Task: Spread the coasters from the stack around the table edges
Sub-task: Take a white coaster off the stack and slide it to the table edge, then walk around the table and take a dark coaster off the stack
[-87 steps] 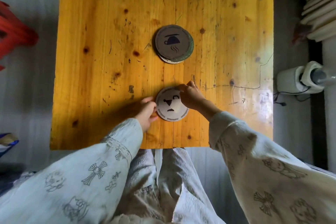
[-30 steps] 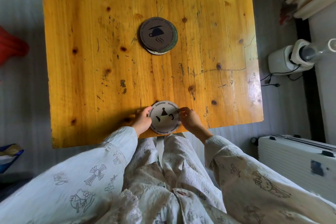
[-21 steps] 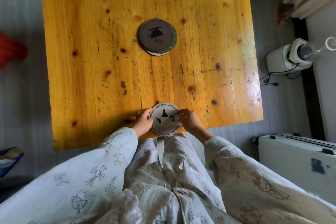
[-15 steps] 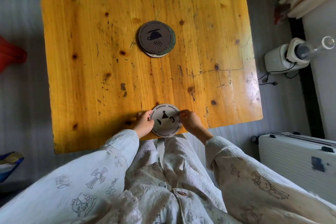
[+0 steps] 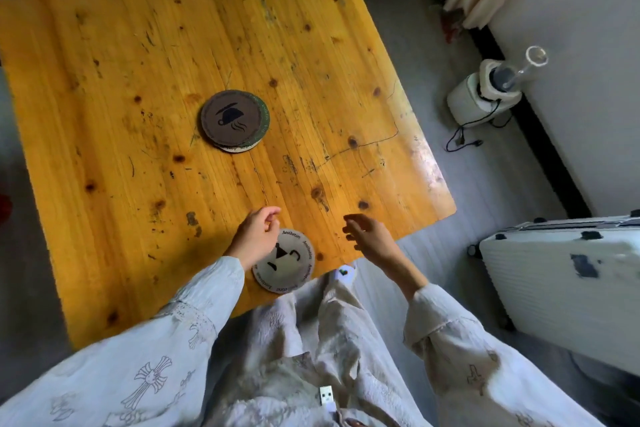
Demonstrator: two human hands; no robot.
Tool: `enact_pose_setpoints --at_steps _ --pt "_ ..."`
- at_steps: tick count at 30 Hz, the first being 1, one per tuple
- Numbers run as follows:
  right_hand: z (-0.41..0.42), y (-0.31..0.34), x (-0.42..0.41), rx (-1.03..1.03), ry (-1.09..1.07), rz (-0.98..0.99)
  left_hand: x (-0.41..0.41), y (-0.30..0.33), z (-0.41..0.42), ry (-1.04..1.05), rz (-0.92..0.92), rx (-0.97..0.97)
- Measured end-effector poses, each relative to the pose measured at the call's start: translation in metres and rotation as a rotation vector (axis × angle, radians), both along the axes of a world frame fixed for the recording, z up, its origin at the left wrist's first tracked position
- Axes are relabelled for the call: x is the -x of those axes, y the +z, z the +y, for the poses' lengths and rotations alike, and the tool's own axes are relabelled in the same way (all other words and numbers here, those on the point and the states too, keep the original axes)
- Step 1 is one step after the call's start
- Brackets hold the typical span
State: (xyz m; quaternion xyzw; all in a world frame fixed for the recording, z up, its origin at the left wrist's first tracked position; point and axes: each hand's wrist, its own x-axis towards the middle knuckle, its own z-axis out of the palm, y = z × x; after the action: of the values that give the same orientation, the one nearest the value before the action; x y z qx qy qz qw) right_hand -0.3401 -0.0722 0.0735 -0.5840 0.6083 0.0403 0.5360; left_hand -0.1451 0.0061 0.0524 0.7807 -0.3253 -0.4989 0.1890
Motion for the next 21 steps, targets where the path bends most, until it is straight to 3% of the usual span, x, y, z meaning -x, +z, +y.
enact_pose_setpoints --at_steps 9,15,21 --pt "-0.044 0.034 0.139 -0.021 -0.311 -0.178 0.108 0.050 -0.068 -0.023 0.060 0.197" --pt "-0.091 0.059 0.269 0.068 -0.405 -0.205 0.243 0.072 -0.131 0.043 0.076 0.344" --pt "-0.146 0.085 0.349 0.172 -0.444 -0.229 0.350 0.077 -0.187 -0.061 0.146 0.410"
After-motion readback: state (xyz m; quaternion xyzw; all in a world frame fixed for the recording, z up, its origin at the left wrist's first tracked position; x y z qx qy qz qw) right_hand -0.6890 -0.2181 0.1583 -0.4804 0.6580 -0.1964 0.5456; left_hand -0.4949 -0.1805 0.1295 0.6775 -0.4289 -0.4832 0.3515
